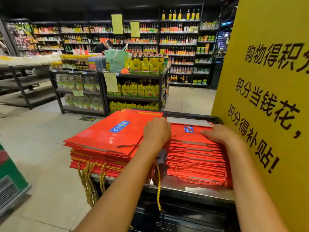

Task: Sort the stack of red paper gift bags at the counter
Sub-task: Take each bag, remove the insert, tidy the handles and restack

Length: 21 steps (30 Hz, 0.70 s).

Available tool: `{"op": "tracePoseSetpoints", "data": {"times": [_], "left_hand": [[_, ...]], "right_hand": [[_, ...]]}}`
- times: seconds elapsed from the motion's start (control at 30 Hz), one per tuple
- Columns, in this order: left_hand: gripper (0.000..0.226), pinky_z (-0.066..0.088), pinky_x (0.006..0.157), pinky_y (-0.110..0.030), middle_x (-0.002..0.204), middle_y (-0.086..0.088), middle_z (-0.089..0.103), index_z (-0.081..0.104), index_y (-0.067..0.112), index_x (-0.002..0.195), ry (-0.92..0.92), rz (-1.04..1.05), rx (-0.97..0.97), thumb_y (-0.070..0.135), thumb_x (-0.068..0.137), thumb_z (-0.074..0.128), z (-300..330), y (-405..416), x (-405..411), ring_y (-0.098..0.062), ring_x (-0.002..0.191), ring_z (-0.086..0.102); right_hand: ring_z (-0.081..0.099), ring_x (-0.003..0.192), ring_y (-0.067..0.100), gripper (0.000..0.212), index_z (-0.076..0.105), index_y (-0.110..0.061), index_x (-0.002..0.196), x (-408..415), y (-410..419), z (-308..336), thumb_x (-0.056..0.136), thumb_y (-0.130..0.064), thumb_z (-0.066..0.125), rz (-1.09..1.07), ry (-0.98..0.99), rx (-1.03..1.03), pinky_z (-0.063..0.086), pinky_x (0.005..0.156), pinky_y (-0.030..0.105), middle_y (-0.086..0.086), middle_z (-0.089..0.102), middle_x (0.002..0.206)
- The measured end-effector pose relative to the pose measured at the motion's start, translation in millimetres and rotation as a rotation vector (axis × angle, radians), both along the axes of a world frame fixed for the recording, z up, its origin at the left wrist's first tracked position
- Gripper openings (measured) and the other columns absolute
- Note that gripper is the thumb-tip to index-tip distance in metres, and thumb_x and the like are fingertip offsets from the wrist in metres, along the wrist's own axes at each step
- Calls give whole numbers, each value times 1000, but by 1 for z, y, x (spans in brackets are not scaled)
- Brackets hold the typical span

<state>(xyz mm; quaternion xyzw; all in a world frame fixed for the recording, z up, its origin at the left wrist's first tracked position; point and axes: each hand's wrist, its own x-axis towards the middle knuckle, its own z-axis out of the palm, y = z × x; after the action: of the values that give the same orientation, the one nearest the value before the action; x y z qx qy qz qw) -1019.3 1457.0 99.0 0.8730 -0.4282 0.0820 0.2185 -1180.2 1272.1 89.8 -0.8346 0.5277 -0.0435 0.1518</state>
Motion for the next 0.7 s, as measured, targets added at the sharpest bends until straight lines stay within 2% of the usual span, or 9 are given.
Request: {"op": "tracePoseSetpoints", "data": {"times": [0.07,0.13,0.23,0.3,0.37,0.43,0.57,0.63,0.7], "left_hand": [[43,45,76,-42,109,-21,68,69,6,105,-50,-59,-98,39,107,42,14,1,-4,-44,104,63],[46,44,83,-41,114,-23,66,69,4,107,-7,-211,-92,38,109,37,19,-4,-7,-41,112,59],[58,44,105,-46,132,-27,59,63,3,124,165,-349,197,46,109,27,-9,-13,-15,-41,129,52],[63,42,107,-45,136,-28,58,61,1,128,215,-345,332,45,110,19,-34,-16,-23,-41,129,54],[61,41,107,-46,138,-28,57,58,2,132,212,-336,354,40,110,16,-49,-18,-29,-41,130,53],[60,40,107,-46,140,-26,56,56,4,136,225,-329,356,40,110,16,-50,-19,-31,-41,130,52],[65,40,108,-46,143,-24,55,58,6,137,235,-327,350,47,109,16,-42,-13,-33,-39,131,52],[68,43,105,-47,136,-23,60,63,6,130,254,-318,288,52,109,18,-35,-6,-36,-39,125,56],[68,47,97,-46,124,-23,65,68,5,116,272,-298,154,55,108,22,-22,0,-39,-39,115,60]], "right_hand": [[62,118,39,84,63,-14,130,1,-4,17,80,-80,49,30,-26,-96,53,99,46,20,61,136],[60,118,37,73,63,-14,130,7,-4,32,91,-74,44,111,-22,-174,52,99,45,19,62,134],[43,142,35,88,50,-19,148,21,6,21,88,-80,32,244,127,-78,37,115,43,18,45,155],[33,149,34,81,39,-18,156,20,11,-12,98,-73,32,286,252,70,28,121,40,18,34,162],[15,156,34,79,23,-21,162,15,13,-37,100,-70,31,275,258,115,15,126,45,18,17,169],[8,158,34,79,19,-22,163,11,16,-40,100,-70,30,279,248,123,10,127,47,17,11,170],[18,156,32,77,25,-19,162,13,26,-24,102,-67,32,285,226,115,16,127,43,13,20,169],[33,150,29,75,36,-19,158,10,28,-13,100,-68,36,284,183,98,26,123,42,9,34,165],[43,144,27,75,50,-30,148,6,29,-1,93,-79,33,261,140,5,30,120,45,2,47,157]]}}
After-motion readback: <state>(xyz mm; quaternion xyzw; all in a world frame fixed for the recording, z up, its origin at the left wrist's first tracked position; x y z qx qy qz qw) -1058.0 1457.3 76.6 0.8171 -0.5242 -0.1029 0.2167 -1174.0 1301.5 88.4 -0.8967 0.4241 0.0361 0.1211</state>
